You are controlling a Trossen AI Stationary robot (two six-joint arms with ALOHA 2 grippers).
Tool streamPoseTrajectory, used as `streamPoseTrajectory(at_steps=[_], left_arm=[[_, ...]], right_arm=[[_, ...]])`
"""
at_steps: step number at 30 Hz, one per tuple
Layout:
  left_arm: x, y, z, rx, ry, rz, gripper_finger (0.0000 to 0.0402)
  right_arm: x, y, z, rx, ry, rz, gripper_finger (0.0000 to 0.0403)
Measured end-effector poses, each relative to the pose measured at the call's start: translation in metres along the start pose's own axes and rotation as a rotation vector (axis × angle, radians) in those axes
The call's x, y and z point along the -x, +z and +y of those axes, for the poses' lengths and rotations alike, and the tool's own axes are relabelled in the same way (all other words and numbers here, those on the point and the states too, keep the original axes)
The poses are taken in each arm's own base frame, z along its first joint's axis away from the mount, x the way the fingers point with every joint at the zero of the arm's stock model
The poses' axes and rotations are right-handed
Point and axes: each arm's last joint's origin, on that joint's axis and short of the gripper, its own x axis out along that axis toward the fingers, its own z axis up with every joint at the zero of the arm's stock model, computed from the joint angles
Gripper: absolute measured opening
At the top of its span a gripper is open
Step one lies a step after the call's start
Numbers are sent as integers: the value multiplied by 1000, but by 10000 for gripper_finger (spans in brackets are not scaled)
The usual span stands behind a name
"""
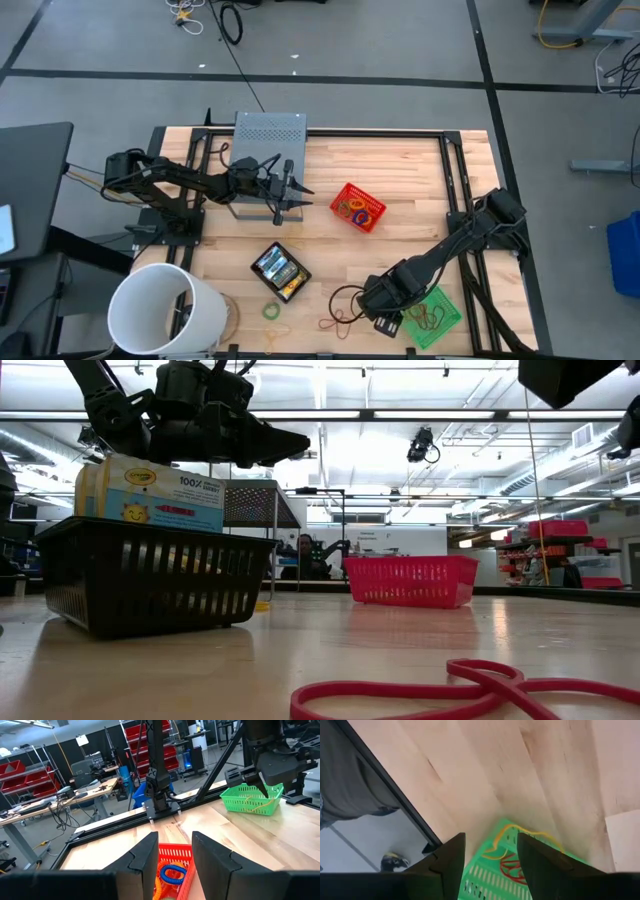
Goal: Pick & Place Office Desk Supplies
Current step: Put the middle yellow rubber band into the green basket
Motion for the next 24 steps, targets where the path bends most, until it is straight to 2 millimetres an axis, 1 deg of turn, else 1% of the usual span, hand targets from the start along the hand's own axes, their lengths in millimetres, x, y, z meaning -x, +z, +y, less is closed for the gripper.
streamPoseTrajectory(at_steps=[4,9,12,16,19,21,23,24], left_arm=[[0,-1,0,4,-3,10,127],[0,-1,-1,4,-11,8,127],[0,-1,-1,4,-12,8,127],[0,-1,-1,-3,-13,8,127],[0,-1,-1,-3,-12,9,127],[0,-1,-1,-4,-12,8,127],[0,-1,-1,-4,-13,8,127],[0,-1,-1,-5,-12,8,127]], right_arm=[[-3,1,-1,0,-3,-12,185],[-19,2,-8,-10,13,2,185],[-24,3,-14,-37,-1,22,184],[-26,2,-15,-35,3,35,165],[-26,2,-15,-15,3,40,130],[-26,1,-15,7,2,36,90],[-27,1,-15,30,-8,20,37],[-27,0,-14,43,-14,12,19]])
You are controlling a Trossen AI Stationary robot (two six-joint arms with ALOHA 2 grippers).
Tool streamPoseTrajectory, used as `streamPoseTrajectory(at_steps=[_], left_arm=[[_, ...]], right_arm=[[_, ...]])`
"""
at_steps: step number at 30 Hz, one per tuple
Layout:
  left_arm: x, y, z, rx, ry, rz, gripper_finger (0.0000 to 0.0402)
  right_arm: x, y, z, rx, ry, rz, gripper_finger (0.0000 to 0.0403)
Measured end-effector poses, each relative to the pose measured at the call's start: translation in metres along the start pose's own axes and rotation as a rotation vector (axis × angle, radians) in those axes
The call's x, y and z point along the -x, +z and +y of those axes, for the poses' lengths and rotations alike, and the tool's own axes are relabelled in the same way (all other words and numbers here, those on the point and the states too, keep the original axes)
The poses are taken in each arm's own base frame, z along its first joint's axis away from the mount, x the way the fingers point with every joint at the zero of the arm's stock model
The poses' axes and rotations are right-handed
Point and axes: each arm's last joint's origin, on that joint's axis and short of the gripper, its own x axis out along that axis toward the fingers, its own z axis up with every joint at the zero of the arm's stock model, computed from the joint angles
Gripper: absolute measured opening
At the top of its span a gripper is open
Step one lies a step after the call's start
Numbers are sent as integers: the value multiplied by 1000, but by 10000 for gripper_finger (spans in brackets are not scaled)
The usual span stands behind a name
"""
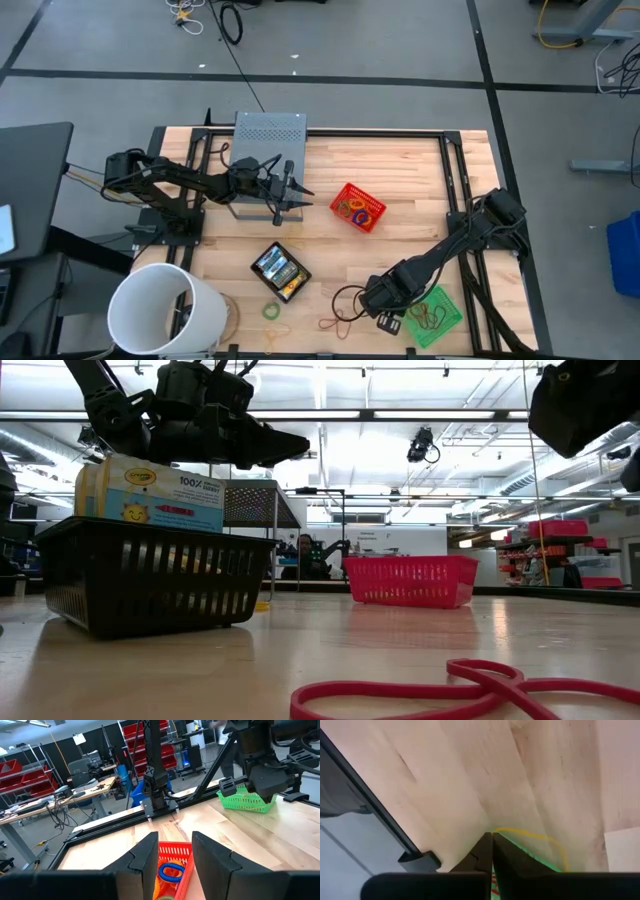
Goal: Pick & Place Office Desk Supplies
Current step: Put the middle yellow rubber band into the green basket
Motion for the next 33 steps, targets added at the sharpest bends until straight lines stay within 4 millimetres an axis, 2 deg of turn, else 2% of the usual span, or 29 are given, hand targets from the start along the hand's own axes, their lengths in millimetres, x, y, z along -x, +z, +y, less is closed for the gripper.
streamPoseTrajectory(at_steps=[6,10,16,22,25,29,33], left_arm=[[0,0,0,1,1,1,127],[0,0,0,1,2,1,127],[0,0,0,1,3,2,127],[0,0,0,3,2,4,127],[0,0,0,3,1,5,127],[0,0,0,3,-4,4,127],[0,0,-1,3,-10,2,127]], right_arm=[[0,-2,1,15,-17,-23,4],[8,-3,9,43,0,-40,3],[38,-7,24,72,-25,-86,2],[74,-25,41,33,-25,-45,1],[85,-36,44,-30,-37,5,1],[82,-45,43,-78,-58,72,1],[60,-45,37,-115,-55,159,0]])
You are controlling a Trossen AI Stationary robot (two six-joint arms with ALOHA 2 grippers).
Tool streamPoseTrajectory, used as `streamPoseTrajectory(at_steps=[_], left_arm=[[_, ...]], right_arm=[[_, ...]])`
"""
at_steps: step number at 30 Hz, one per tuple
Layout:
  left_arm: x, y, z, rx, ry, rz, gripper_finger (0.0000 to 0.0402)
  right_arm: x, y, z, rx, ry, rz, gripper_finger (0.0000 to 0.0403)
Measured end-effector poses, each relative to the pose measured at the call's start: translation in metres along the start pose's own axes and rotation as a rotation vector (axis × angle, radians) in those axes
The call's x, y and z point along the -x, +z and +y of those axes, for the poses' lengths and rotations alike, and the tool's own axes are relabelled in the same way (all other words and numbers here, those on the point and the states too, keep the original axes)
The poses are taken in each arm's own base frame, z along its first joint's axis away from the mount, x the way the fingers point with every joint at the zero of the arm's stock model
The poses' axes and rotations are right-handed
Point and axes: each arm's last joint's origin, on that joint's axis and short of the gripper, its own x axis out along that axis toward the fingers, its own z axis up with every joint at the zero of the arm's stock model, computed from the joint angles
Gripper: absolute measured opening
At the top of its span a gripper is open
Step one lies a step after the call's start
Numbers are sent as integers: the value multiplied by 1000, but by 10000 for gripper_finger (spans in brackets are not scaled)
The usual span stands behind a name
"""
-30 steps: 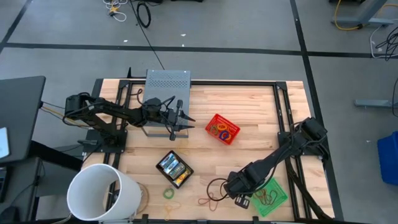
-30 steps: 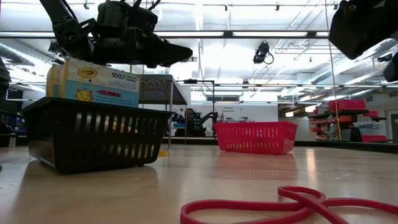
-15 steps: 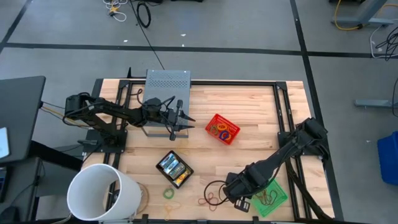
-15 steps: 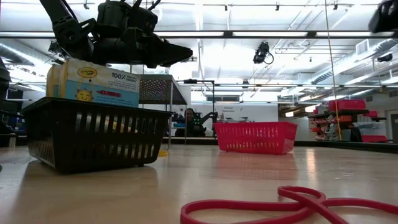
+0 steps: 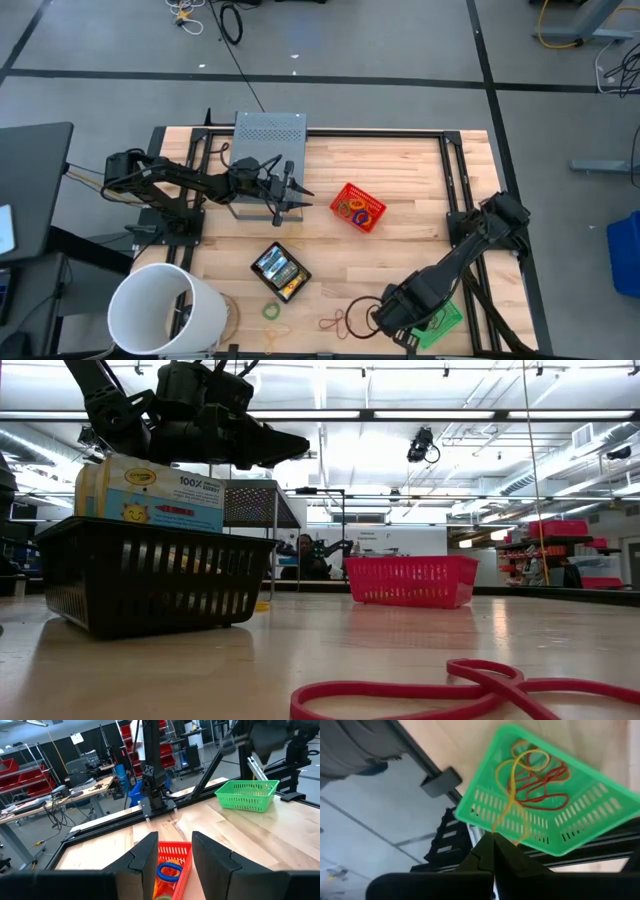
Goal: Pick & Place Office Desk Supplies
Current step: Put the middle yellow rubber band into the green basket, then put the red rubber band into the green basket
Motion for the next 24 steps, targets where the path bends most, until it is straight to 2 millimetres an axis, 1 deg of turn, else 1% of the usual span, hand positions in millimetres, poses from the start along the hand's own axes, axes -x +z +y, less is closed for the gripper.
streamPoseTrajectory(at_steps=[3,6,8,11,13,16,21,24], left_arm=[[0,0,0,-1,0,1,127],[0,0,0,-8,-8,1,127],[0,0,0,-8,-8,1,127],[0,0,0,-9,-7,0,127],[0,0,0,-9,-8,0,127],[0,0,0,-8,-7,1,127],[0,0,0,-7,-8,1,127],[0,0,0,-6,-9,3,127]], right_arm=[[-21,5,-4,-10,16,60,0],[-36,8,-11,-25,-9,82,0],[-42,9,-16,-45,-37,91,2],[-43,11,-17,-33,-46,58,16],[-43,12,-16,-11,-52,21,33],[-41,15,-17,16,-47,14,69],[-39,21,-19,31,-43,3,146],[-37,26,-20,40,-45,-35,188]])
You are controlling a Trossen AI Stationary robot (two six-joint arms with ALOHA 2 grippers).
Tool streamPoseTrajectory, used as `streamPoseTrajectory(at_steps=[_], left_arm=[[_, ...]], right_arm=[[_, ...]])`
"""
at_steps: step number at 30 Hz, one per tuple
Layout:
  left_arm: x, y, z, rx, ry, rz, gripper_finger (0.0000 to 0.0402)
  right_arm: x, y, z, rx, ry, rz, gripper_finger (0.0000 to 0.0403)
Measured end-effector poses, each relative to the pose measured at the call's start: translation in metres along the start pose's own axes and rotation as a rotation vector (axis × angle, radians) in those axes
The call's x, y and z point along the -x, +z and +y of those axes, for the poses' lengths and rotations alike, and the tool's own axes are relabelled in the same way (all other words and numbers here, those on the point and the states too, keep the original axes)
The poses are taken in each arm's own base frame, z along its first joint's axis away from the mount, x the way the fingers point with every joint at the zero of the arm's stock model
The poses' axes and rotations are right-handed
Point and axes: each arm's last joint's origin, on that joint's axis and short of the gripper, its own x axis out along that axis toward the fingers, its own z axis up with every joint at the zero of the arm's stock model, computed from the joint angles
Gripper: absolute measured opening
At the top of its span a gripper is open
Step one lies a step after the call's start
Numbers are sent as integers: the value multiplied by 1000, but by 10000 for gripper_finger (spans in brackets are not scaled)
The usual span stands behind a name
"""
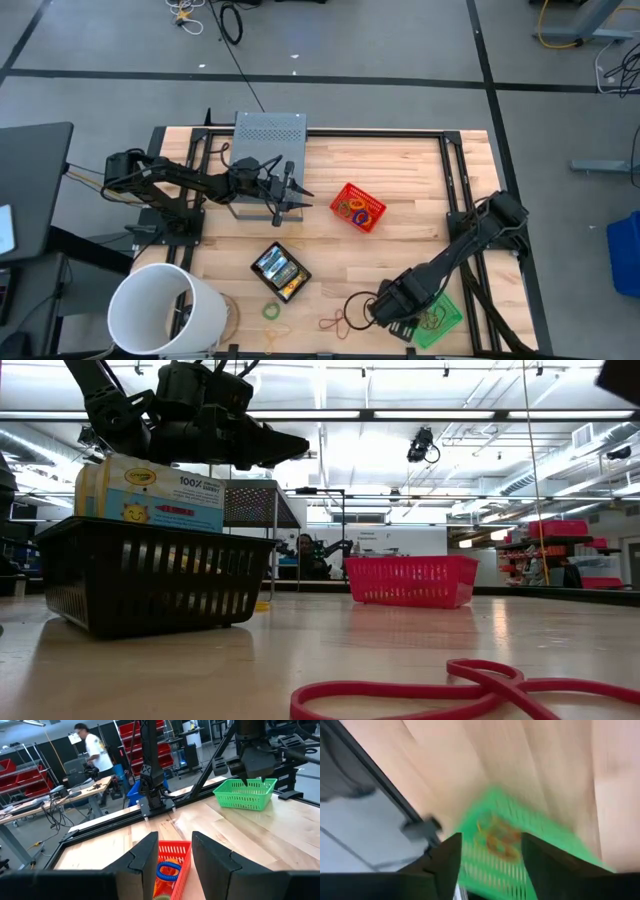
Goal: Pick & Place Office Desk Supplies
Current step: Put the red rubber band into the green basket
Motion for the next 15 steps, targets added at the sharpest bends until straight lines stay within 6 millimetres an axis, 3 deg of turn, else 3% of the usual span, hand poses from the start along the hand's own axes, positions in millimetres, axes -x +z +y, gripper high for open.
streamPoseTrajectory(at_steps=[5,11,15], left_arm=[[0,0,0,-1,-13,-5,127],[0,0,-1,-3,-35,-13,127],[0,1,-2,-4,-62,-23,127]], right_arm=[[7,21,4,101,63,-185,226],[21,51,8,279,87,-488,224],[10,71,7,409,12,-512,222]])
